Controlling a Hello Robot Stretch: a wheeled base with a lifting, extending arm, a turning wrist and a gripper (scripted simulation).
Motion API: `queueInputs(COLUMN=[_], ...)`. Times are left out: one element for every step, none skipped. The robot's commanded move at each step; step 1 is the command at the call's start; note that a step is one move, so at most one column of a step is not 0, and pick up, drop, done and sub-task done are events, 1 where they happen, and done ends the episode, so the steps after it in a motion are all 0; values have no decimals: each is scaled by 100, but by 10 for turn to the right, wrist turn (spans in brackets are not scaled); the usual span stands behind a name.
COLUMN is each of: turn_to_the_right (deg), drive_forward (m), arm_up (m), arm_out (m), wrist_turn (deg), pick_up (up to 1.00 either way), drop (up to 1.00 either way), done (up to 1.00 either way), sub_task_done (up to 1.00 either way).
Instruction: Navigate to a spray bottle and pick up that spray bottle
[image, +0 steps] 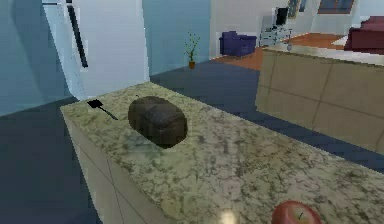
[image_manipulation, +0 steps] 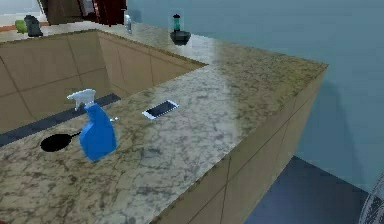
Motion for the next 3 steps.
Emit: queueInputs(turn_to_the_right=[-210,0,0], drive_forward=[0,0,0], arm_up=[0,50,38], arm_out=[0,0,0], wrist_turn=[0,0,0], pick_up=[0,0,0], drop=[0,0,0], done=[0,0,0], sub_task_done=[0,0,0])
